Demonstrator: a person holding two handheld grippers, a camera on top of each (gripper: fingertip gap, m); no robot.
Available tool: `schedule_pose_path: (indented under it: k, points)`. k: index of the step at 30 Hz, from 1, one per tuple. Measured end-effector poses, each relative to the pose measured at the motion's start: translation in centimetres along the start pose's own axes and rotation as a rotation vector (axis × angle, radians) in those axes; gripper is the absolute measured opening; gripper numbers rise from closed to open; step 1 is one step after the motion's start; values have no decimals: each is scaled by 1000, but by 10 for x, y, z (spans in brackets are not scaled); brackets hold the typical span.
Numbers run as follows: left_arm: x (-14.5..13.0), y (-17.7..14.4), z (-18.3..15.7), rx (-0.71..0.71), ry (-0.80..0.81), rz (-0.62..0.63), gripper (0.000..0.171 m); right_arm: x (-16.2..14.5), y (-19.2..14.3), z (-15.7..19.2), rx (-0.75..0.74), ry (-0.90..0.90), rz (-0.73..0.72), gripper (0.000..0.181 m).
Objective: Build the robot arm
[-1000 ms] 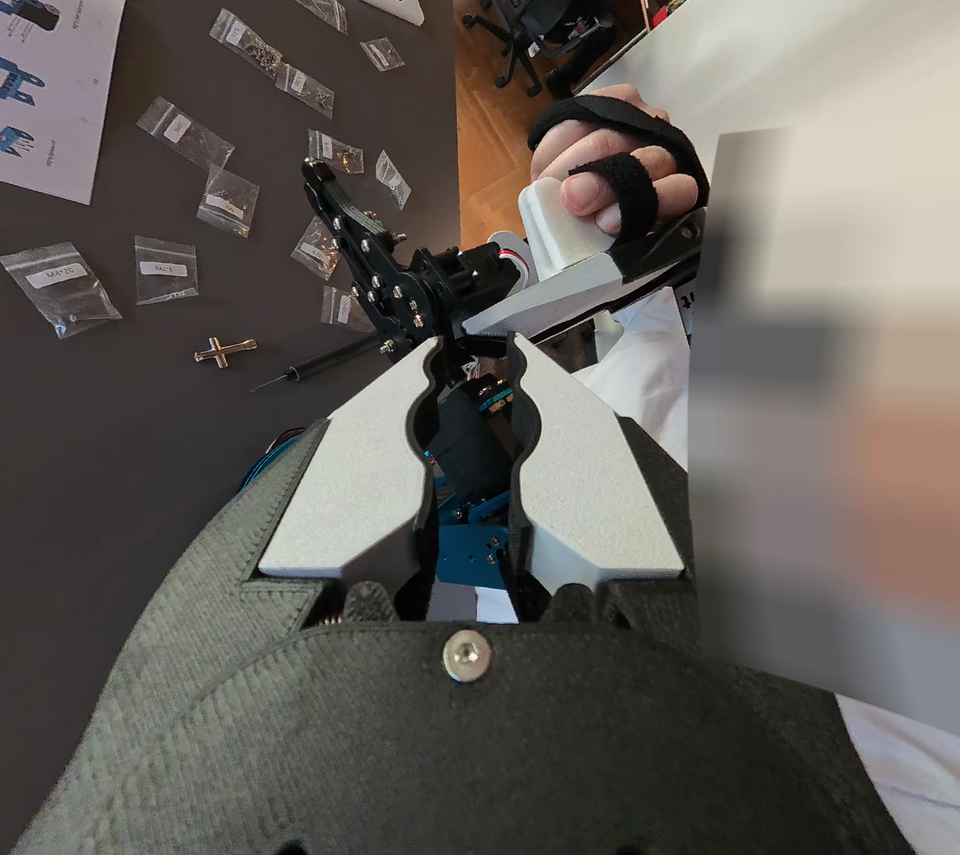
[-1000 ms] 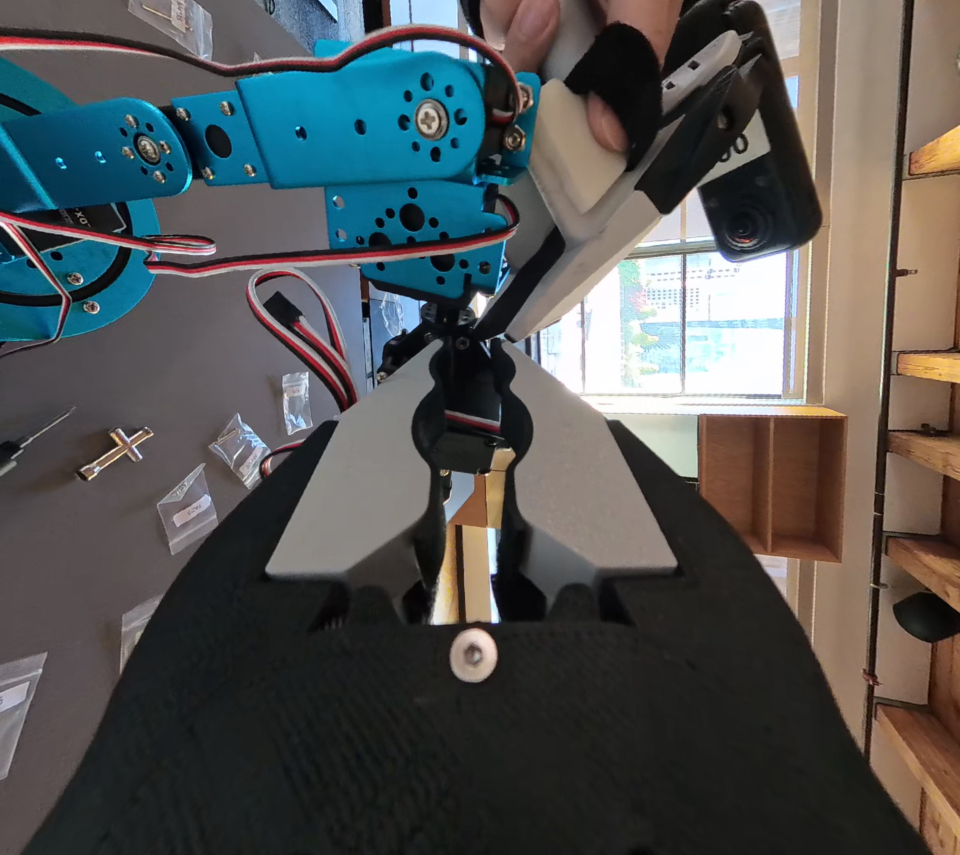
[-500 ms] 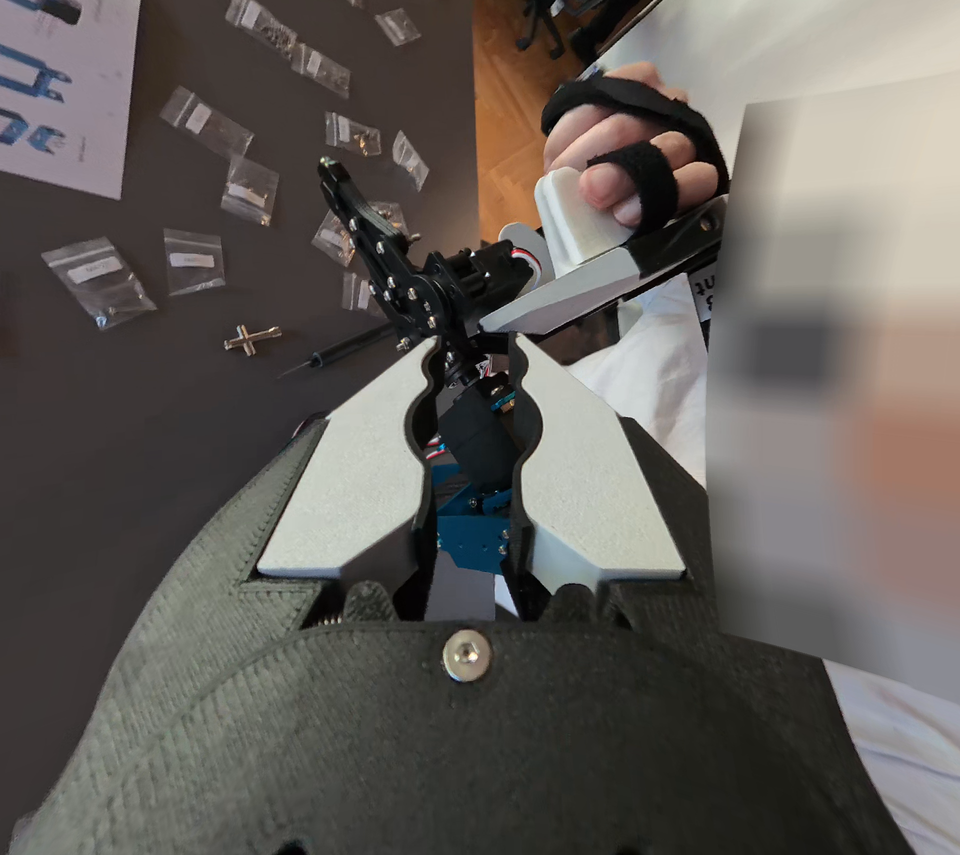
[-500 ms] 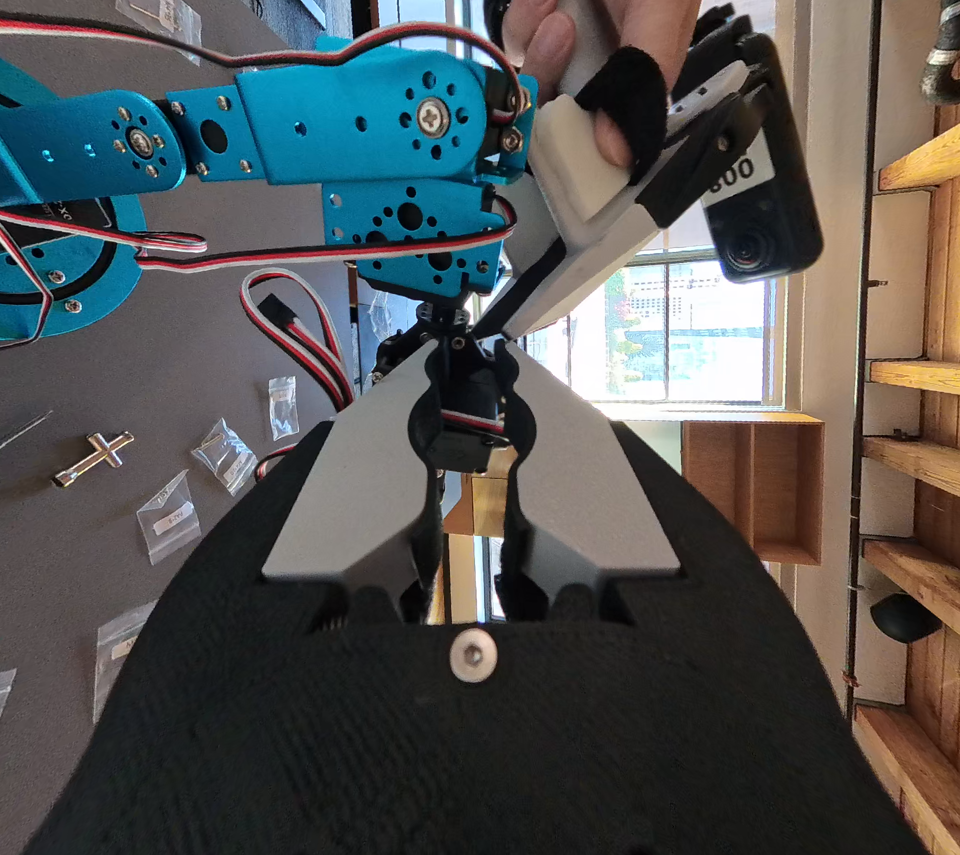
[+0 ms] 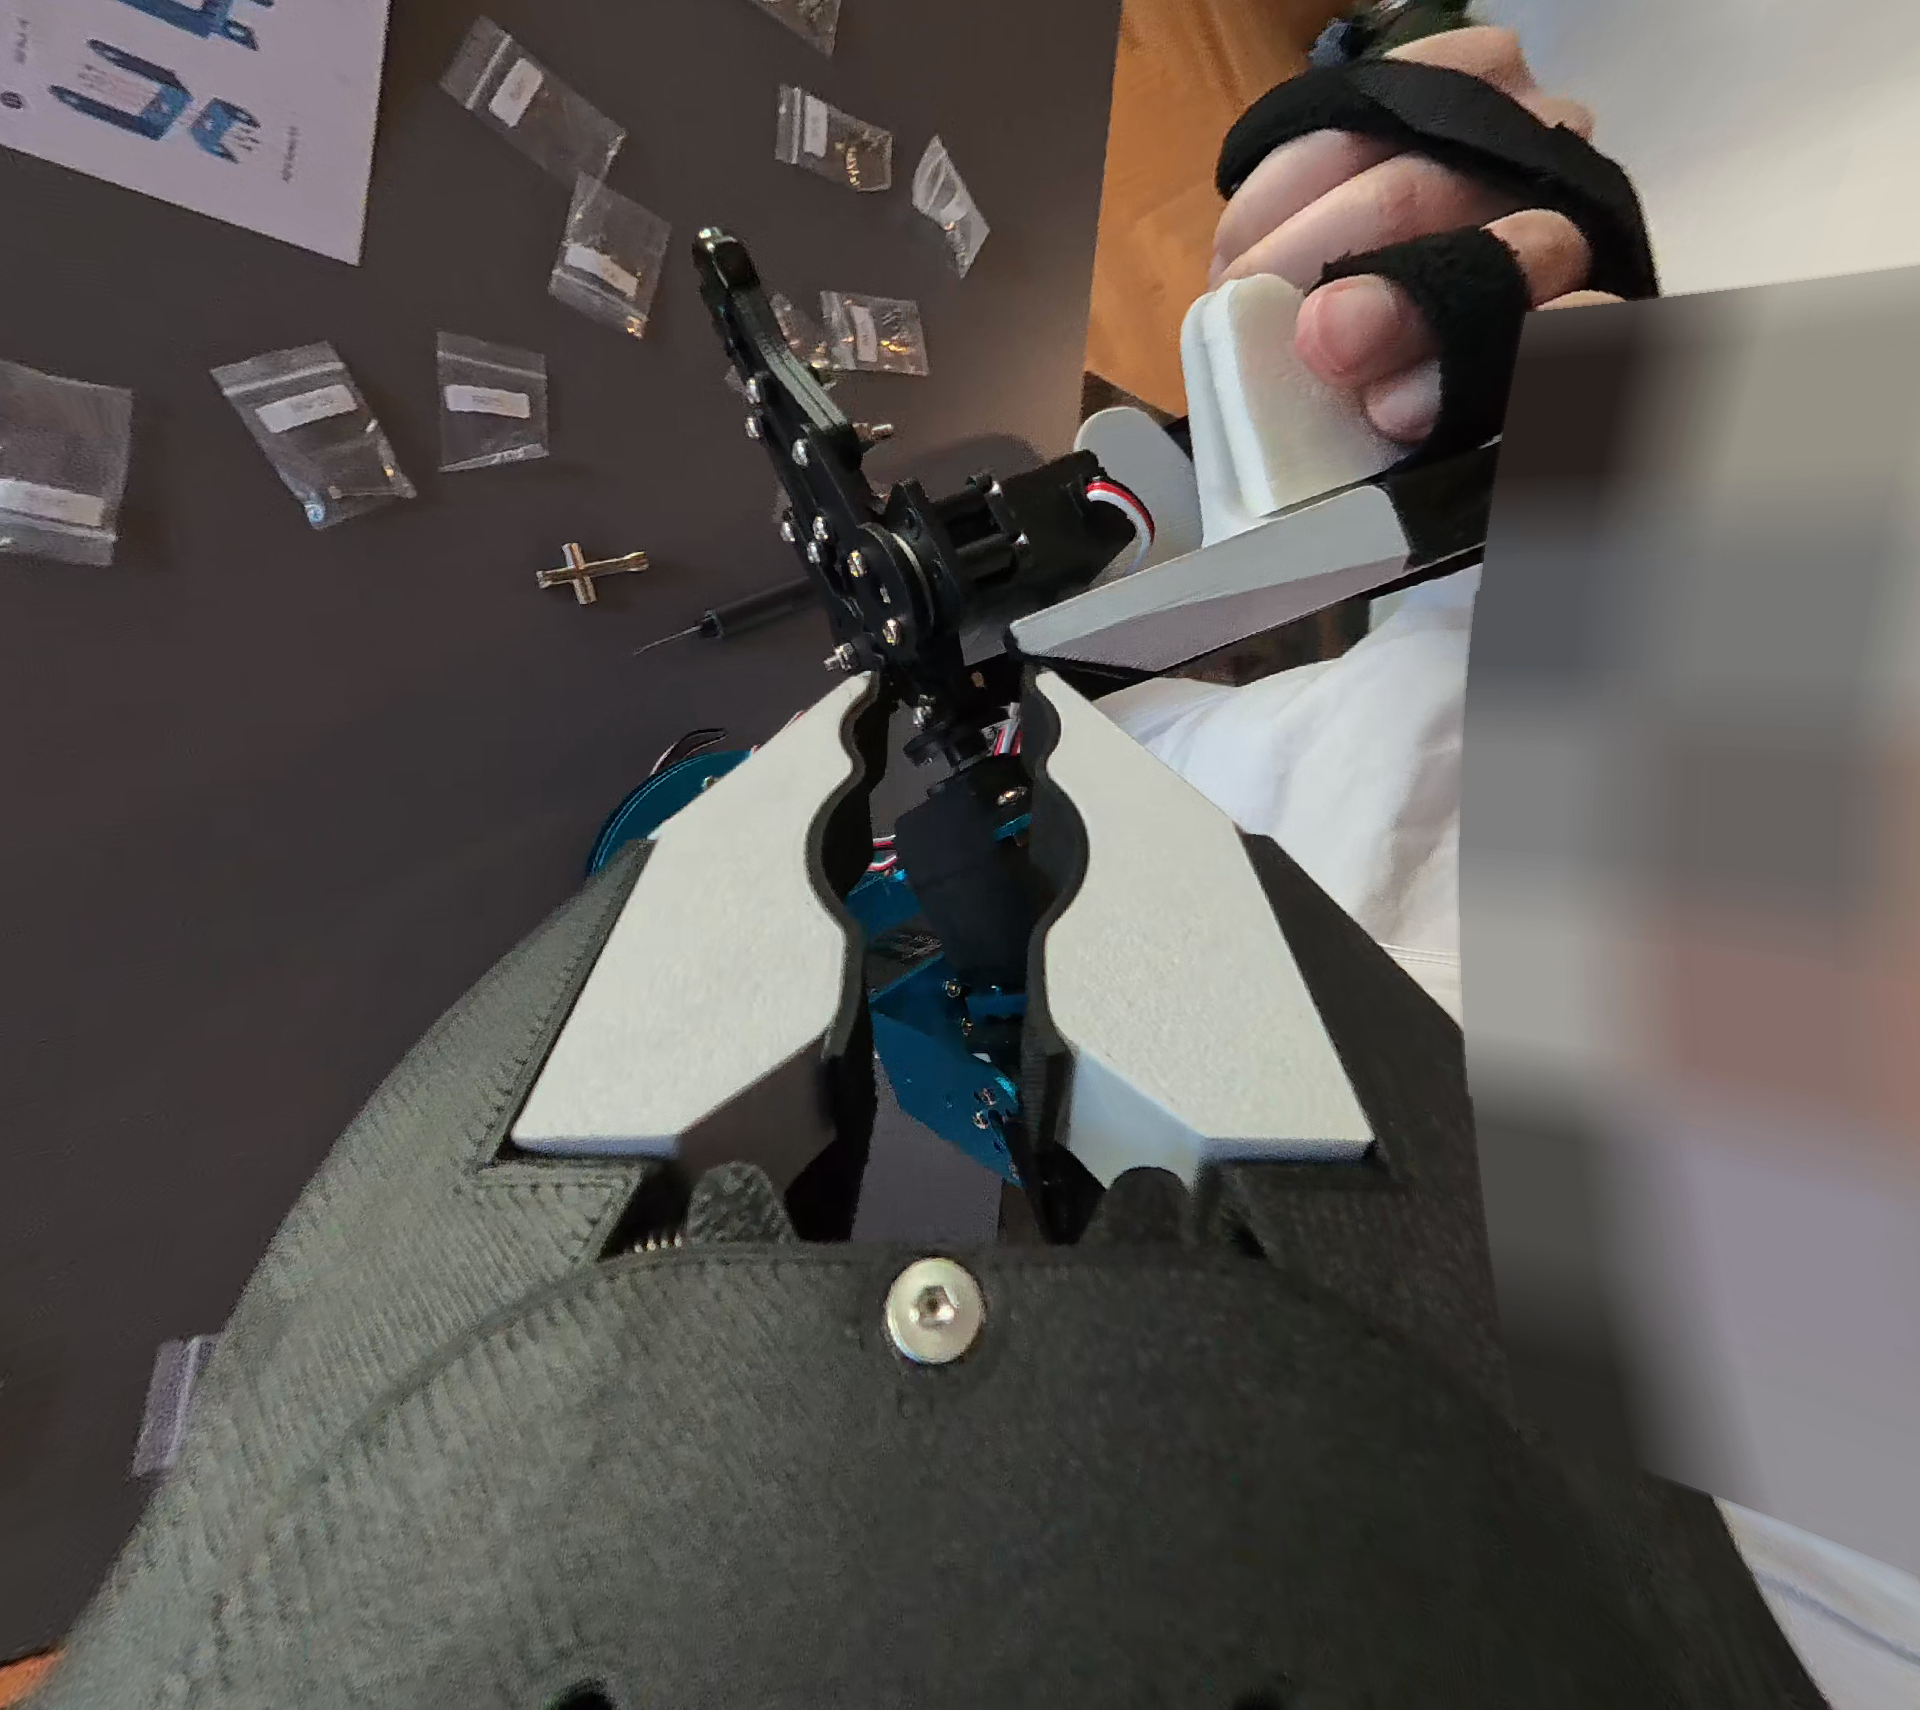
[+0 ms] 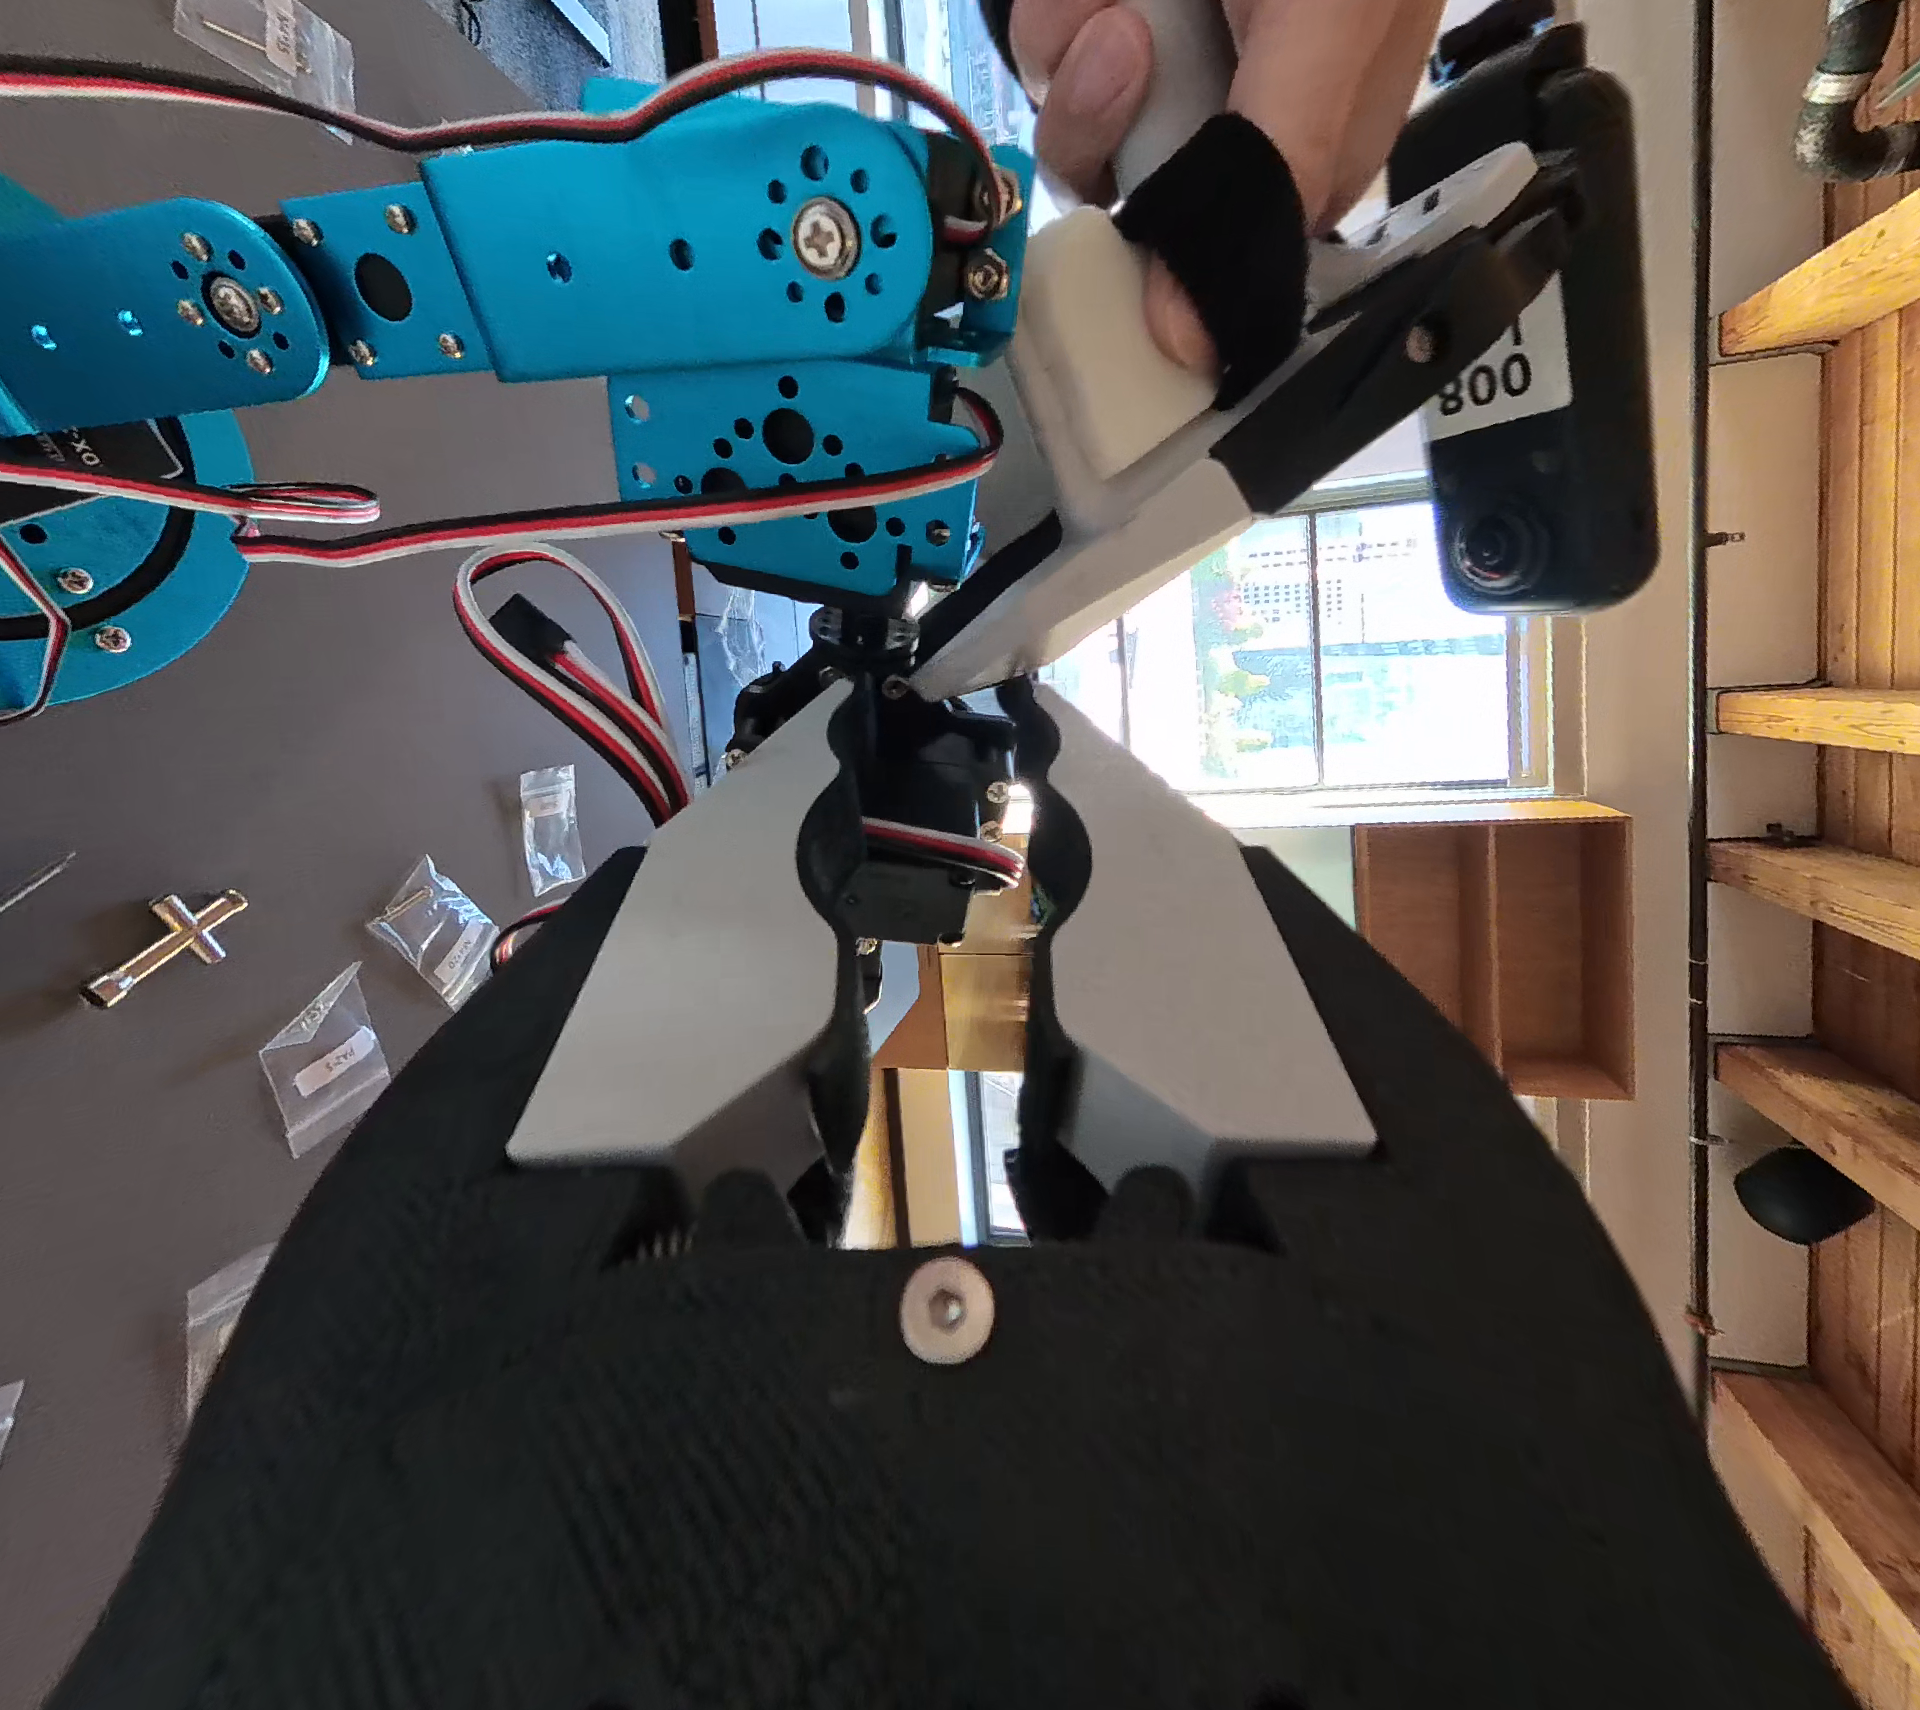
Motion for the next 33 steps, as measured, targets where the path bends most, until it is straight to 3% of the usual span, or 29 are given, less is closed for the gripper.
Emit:
schedule_pose_path:
  k: [11,21,23,27,33]
  points:
    - [-1,4,0,128,10,11,12,0,-1,1,-14,7,14,22]
    - [-1,4,0,178,45,48,12,-1,-2,2,-26,46,52,23]
    - [-1,4,0,175,45,53,12,1,-6,3,-20,87,34,32]
    - [-1,4,0,190,65,70,12,7,-17,6,-21,185,-20,33]
    - [-1,4,-1,208,75,82,12,16,-38,2,-59,508,-76,31]
Point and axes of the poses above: each gripper's, where its closed fingertips meet, y out along the fingers, x out of its top, z = x × y across the jaws, the point moved 2 cm from there along -y, back along the fingers, and after that the axes turned 7 degrees about -x, right-handed, at the moved point
